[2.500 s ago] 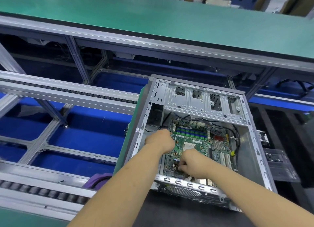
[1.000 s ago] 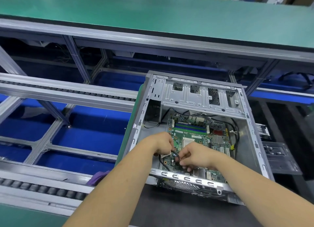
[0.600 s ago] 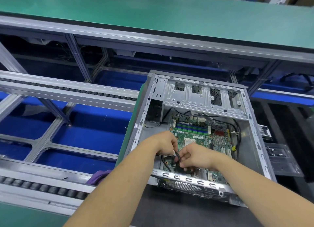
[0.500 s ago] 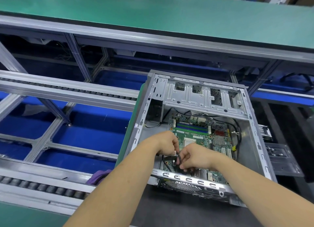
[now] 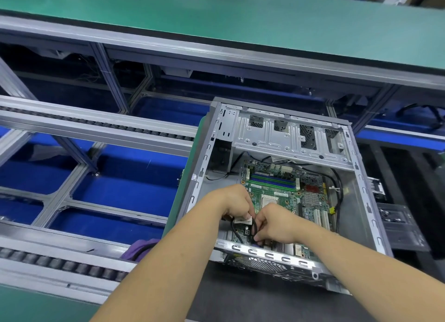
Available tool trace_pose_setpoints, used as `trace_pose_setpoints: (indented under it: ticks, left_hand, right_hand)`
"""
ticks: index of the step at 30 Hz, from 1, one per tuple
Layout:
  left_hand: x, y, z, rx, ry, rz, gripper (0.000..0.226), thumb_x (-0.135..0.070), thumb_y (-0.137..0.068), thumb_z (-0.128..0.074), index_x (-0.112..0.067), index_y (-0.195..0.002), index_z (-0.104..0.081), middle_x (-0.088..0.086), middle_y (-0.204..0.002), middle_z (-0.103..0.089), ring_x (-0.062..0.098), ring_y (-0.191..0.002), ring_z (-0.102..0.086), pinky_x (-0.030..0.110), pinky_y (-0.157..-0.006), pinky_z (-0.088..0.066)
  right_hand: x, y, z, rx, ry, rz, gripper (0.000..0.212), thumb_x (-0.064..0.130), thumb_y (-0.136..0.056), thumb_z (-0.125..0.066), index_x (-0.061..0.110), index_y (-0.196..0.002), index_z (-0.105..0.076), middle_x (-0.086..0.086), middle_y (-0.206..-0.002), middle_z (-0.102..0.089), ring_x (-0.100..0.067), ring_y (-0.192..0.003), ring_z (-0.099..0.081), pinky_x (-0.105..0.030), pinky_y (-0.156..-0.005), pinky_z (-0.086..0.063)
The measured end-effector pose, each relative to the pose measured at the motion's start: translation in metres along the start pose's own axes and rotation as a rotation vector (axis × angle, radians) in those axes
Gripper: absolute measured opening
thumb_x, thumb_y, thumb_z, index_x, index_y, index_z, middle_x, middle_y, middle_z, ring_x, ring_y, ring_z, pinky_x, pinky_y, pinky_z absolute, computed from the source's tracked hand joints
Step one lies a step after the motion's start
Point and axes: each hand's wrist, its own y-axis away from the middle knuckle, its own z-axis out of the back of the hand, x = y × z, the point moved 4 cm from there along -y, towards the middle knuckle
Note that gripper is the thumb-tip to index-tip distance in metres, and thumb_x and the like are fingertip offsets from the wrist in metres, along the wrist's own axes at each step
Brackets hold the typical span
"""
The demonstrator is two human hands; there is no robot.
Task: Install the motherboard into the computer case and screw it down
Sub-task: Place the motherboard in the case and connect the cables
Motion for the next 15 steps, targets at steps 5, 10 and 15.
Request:
trace_pose_setpoints:
  ticks: [5, 10, 15]
  left_hand:
    - [0.0020, -0.0011, 0.0005, -0.016, 0.006, 0.009, 0.020, -0.004, -0.088, -0.068, -0.013, -0.103, -0.077, 0.006, -0.110, -0.071, 0.016, -0.085, -0.059, 0.027, -0.071, -0.051]
    - [0.0024, -0.0027, 0.0010, -0.017, -0.010, 0.015, 0.019, -0.006, -0.088, -0.070, -0.014, -0.104, -0.077, 0.003, -0.112, -0.070, 0.016, -0.092, -0.060, 0.026, -0.079, -0.048]
    - [0.0028, -0.0039, 0.0010, -0.007, -0.020, 0.025, 0.019, -0.005, -0.089, -0.068, -0.013, -0.104, -0.077, 0.004, -0.114, -0.070, 0.015, -0.088, -0.057, 0.026, -0.075, -0.045]
  right_hand:
    - [0.0005, -0.0004, 0.0004, -0.020, 0.022, -0.002, 0.008, 0.007, -0.086, -0.080, 0.001, -0.083, -0.076, -0.005, -0.072, -0.077, -0.016, -0.067, -0.069, -0.034, -0.074, -0.060]
    - [0.0008, 0.0005, -0.0013, -0.023, 0.007, -0.020, 0.012, 0.009, -0.085, -0.082, 0.000, -0.081, -0.075, -0.007, -0.074, -0.077, -0.015, -0.063, -0.067, -0.030, -0.067, -0.058]
    - [0.0008, 0.0002, -0.0022, -0.030, 0.034, -0.027, 0.014, 0.012, -0.085, -0.082, 0.003, -0.077, -0.073, 0.001, -0.065, -0.074, -0.010, -0.057, -0.065, -0.024, -0.059, -0.056]
